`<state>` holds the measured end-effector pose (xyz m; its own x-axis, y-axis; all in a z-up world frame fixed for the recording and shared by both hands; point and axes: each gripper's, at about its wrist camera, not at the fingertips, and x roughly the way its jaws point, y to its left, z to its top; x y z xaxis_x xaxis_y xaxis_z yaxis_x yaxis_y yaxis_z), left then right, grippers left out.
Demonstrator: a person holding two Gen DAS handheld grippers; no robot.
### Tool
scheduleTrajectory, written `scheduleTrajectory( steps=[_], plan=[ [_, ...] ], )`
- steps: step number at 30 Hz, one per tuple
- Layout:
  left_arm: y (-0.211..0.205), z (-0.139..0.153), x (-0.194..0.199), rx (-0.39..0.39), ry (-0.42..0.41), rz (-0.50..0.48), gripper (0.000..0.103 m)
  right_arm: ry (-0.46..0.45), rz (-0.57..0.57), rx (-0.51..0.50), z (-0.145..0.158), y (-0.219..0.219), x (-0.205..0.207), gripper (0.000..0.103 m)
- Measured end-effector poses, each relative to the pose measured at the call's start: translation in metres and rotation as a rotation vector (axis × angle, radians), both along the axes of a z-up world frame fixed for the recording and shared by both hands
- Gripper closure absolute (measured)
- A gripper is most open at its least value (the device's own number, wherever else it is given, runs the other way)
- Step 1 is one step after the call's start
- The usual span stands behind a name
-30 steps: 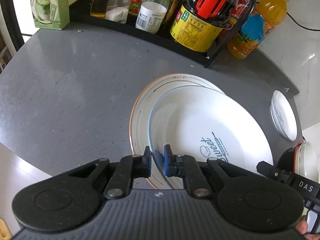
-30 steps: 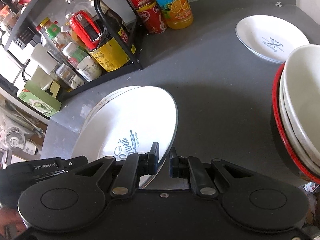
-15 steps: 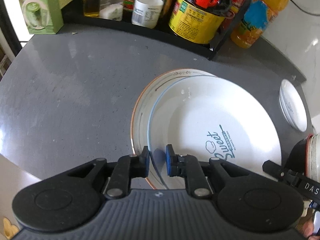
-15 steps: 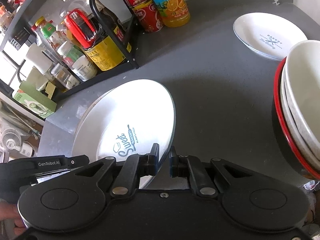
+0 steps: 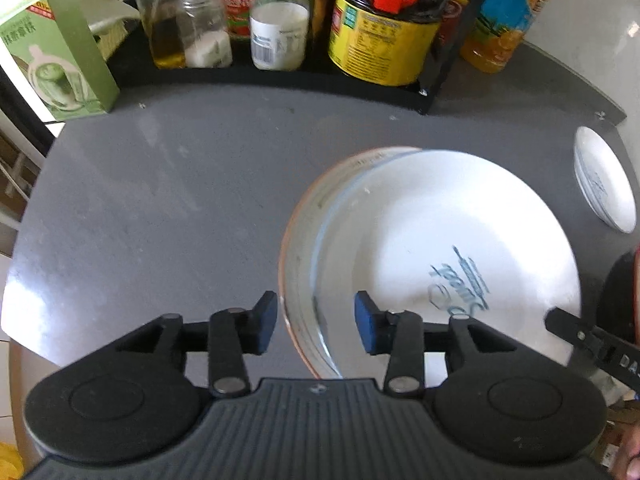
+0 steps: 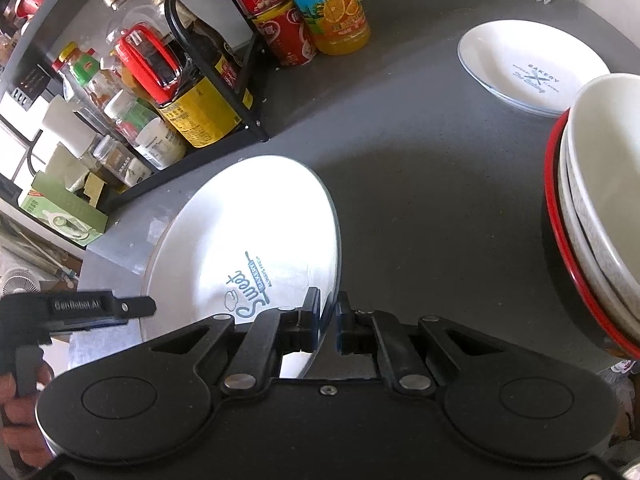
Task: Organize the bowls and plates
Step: 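Lower the 'Sweet' plate onto the gold-rimmed flower plate with both grippers, then open both grippers to release the 'Sweet' plate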
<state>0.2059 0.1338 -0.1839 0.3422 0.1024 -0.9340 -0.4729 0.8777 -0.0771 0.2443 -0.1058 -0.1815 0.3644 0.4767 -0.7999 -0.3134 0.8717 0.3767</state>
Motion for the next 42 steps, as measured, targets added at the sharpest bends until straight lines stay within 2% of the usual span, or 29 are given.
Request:
scheduleTrajectory(
  steps=[3, 17, 19, 23, 25, 27, 36, 42],
  plan=[
    [0.009, 0.000, 0.005, 0.000, -0.001, 0.025, 0.062, 0.005, -0.004, 0.000, -0.001, 0.001, 0.001, 0.096],
    [0.022, -0.018, 0.028, 0.003, 0.010, 0.023, 0.059, 0.030, 0.012, 0.001, -0.013, 0.008, 0.006, 0.095],
    [0.023, -0.018, 0.028, 0.004, 0.003, 0.024, 0.059, 0.032, 0.010, -0.020, -0.016, 0.011, 0.007, 0.087],
    [0.028, -0.019, 0.030, 0.006, -0.001, 0.016, 0.058, 0.041, 0.003, -0.047, -0.021, 0.015, 0.010, 0.079],
    [0.030, -0.019, 0.030, 0.004, -0.002, 0.013, 0.058, 0.045, -0.012, -0.055, -0.023, 0.014, 0.011, 0.069],
    [0.032, -0.019, 0.030, 0.002, -0.003, 0.010, 0.058, 0.052, -0.021, -0.054, -0.025, 0.011, 0.012, 0.066],
    [0.029, -0.020, 0.031, 0.010, -0.001, 0.007, 0.057, 0.071, -0.027, -0.054, -0.027, 0.012, 0.015, 0.062],
    [0.020, -0.017, 0.036, 0.054, 0.050, -0.001, 0.058, 0.066, -0.024, 0.002, -0.016, 0.001, 0.013, 0.064]
  ],
)
